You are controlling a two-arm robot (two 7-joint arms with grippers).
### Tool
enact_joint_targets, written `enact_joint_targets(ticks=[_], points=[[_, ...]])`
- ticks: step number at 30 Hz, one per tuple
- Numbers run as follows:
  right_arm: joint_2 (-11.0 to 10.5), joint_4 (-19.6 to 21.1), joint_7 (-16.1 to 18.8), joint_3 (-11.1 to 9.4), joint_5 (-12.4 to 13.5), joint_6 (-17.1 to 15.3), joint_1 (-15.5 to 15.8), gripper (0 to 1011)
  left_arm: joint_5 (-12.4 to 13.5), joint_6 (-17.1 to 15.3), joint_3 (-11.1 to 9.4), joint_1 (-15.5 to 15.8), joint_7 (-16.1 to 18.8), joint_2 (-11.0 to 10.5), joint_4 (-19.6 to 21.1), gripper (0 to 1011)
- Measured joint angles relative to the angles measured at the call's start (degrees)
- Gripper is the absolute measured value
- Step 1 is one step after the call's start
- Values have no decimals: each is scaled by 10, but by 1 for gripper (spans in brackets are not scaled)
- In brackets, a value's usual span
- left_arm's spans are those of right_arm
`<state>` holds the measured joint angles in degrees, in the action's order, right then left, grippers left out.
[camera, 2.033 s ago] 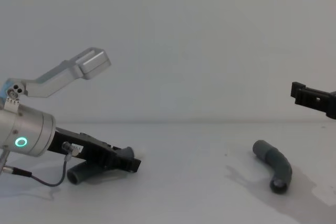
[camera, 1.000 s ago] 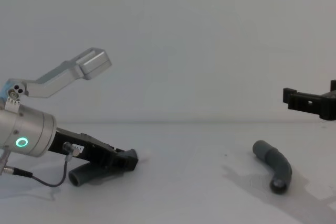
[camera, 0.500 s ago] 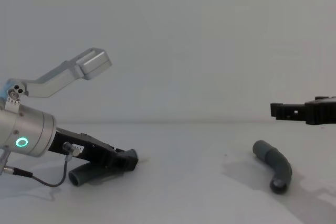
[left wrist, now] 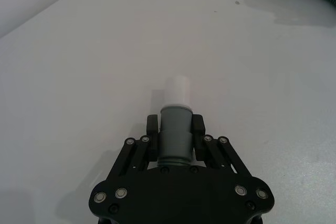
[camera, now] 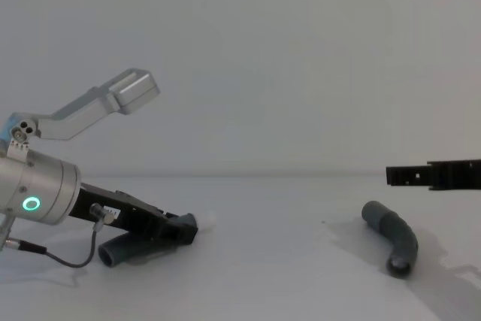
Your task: Use both hands to pick up one end of the pipe from the table, align the ends, and insert them.
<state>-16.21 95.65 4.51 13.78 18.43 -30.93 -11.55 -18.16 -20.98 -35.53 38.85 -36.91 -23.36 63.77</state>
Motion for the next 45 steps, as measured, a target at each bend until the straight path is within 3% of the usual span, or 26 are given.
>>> enact_joint_targets(ticks=[14,45], points=[[15,-28,-4,12,-12,-20,-11,1001,0,0,0,0,0,0,0,367],[44,-74,-4,24,-31,-32,-23,1001,0,0,0,0,0,0,0,367]])
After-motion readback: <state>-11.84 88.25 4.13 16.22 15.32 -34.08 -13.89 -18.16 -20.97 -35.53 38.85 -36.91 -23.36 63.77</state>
